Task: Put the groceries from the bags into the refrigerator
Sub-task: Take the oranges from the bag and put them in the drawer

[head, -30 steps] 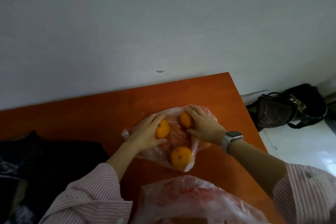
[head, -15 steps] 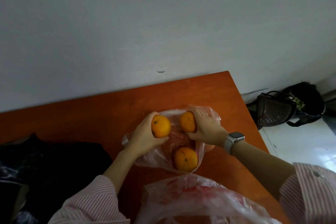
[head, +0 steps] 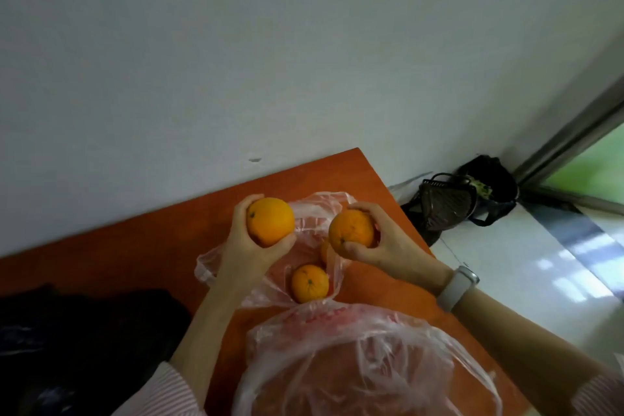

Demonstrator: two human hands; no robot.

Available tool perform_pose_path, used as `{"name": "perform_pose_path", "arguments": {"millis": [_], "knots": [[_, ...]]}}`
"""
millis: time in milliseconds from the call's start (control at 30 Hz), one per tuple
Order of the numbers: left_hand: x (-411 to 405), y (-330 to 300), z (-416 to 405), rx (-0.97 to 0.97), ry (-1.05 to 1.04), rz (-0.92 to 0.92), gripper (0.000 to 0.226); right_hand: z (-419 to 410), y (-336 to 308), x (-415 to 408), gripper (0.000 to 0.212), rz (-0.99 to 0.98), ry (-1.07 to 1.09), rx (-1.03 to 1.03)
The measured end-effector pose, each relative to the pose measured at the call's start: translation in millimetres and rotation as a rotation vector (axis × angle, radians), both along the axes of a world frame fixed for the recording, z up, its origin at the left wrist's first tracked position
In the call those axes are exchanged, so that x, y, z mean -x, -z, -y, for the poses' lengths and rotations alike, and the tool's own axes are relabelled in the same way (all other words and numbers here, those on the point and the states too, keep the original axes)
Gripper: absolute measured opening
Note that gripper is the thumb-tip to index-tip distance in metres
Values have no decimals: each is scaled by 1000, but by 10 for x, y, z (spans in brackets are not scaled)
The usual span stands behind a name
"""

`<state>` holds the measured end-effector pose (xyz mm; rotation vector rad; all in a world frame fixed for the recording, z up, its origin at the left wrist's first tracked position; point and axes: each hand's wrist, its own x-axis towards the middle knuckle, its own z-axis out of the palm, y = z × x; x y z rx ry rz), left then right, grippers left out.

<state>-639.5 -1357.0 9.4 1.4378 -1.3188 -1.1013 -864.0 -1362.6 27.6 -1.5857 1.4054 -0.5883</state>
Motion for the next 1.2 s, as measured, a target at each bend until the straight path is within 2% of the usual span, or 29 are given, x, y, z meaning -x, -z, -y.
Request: {"name": "perform_pose_path", "arguments": {"millis": [67, 167, 233, 300, 433, 633, 767, 933, 1100, 1200], "knots": [[165, -177, -122, 37, 50, -6, 74, -232, -132, 195, 49, 134, 27, 8], [502, -450, -364, 76, 159, -17, 69, -633, -316, 549, 39, 419, 194, -72], [815, -629, -578, 89, 245, -26, 64, -967, -447, 841, 43, 581, 295, -128], [1197, -765, -855, 117, 334, -31, 61, -1393, -548, 1179, 56, 656, 354, -113], [2107, -822, -1565, 199, 508, 27, 62, -2474, -647, 1903, 71, 532, 475, -5], [3761, -778, -3103, 158, 865, 19, 77, -4629, -554, 3160, 62, 338, 864, 114], [4808, -729, -4066, 189, 1090, 53, 74, -5975, -548, 3784, 54, 211, 1107, 190], [5976, -692, -5133, 231, 1415, 41, 69, -7335, -540, 4257, 57, 14, 1370, 251], [6911, -676, -6081, 270, 1663, 28, 68, -8308, -557, 4682, 54, -9, 1619, 325], [7508, -704, -6564, 295, 1757, 6, 67, -8751, -657, 5094, 47, 94, 1745, 419]]}}
